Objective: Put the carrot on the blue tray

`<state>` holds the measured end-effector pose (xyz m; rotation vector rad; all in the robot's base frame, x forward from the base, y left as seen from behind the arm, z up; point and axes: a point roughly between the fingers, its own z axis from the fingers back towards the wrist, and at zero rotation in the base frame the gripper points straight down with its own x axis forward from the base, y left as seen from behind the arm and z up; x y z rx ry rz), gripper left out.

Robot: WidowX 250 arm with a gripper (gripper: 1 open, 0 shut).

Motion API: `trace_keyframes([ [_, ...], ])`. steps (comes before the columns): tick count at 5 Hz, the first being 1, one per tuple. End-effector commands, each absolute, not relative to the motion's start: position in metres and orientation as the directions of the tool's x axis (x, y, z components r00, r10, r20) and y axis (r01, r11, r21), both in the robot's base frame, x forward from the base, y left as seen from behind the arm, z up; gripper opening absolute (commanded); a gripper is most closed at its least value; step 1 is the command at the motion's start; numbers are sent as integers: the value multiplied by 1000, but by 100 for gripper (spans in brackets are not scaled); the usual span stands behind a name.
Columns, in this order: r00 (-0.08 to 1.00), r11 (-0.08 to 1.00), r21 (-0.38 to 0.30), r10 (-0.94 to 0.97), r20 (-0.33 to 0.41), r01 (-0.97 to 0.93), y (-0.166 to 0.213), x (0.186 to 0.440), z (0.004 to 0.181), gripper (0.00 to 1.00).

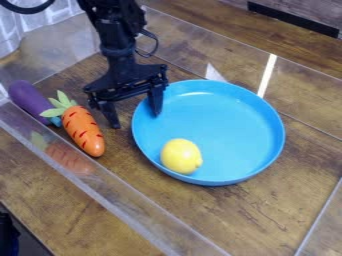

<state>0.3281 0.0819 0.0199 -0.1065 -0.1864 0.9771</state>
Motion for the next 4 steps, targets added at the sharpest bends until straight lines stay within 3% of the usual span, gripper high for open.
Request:
trace_keyframes([
  [1, 568, 580, -159, 815, 114, -799, 91, 325, 14, 100],
  [4, 650, 665, -138, 747, 143, -734, 83, 330, 11, 100],
])
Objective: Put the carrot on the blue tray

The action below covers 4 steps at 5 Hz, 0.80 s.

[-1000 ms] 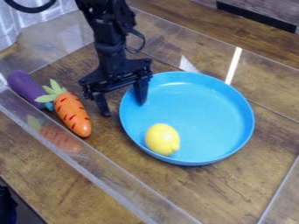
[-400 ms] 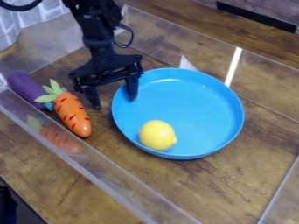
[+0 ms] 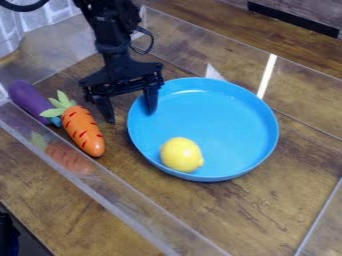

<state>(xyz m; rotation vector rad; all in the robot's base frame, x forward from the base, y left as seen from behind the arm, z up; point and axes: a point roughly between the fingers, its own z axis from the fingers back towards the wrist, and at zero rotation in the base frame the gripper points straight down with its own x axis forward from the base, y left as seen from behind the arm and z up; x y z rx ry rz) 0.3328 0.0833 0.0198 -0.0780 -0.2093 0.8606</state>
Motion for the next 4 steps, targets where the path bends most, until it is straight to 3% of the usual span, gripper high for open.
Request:
trace_keyframes([
  [1, 670, 687, -129, 726, 153, -715, 82, 330, 10, 100],
  [4, 487, 509, -104, 855, 180, -855, 94, 307, 10, 100],
])
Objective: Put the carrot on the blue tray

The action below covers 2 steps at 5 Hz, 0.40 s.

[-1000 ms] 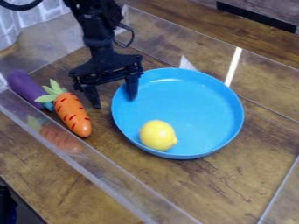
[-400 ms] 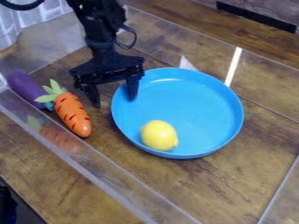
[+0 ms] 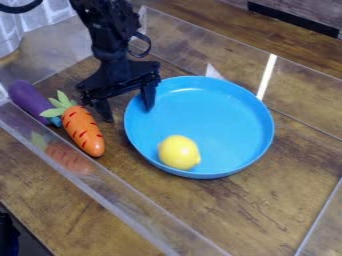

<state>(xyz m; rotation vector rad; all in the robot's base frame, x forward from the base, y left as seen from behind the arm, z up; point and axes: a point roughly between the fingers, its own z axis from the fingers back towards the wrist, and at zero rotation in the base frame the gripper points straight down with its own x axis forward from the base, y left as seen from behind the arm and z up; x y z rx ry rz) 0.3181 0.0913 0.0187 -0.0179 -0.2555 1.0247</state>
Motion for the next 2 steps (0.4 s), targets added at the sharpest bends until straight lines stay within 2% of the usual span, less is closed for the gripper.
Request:
trace_keyframes([
  [1, 430, 453, -96, 883, 190, -886, 93, 307, 10, 100],
  [2, 375, 398, -91, 905, 200, -913, 90, 307, 11, 100],
])
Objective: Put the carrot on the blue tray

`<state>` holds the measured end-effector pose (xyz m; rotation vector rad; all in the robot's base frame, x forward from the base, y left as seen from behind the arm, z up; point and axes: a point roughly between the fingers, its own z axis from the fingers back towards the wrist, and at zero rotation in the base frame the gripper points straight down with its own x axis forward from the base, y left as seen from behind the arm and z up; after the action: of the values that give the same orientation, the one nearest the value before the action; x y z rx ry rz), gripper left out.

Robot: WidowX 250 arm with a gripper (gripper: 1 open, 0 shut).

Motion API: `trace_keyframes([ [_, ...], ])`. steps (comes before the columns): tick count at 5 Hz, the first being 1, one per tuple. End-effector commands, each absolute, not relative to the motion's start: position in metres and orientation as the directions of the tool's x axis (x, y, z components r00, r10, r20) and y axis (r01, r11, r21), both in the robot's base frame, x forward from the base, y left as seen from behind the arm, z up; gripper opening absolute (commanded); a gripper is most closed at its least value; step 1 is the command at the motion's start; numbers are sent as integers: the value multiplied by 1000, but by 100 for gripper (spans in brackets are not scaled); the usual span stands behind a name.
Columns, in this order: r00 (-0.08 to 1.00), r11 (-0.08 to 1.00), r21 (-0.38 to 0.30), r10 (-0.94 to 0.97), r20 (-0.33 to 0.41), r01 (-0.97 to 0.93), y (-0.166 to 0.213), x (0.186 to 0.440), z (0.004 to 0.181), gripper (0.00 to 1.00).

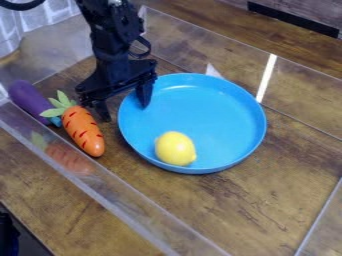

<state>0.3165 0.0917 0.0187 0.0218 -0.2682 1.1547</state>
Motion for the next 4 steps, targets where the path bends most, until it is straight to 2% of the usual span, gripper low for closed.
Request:
trace_keyframes([
  [1, 336, 360, -86, 918, 208, -929, 85, 307, 11, 100],
  [2, 299, 323, -84, 929, 217, -943, 79, 306, 11, 100],
  [4, 289, 314, -77, 928, 236, -946, 70, 301, 11, 100],
])
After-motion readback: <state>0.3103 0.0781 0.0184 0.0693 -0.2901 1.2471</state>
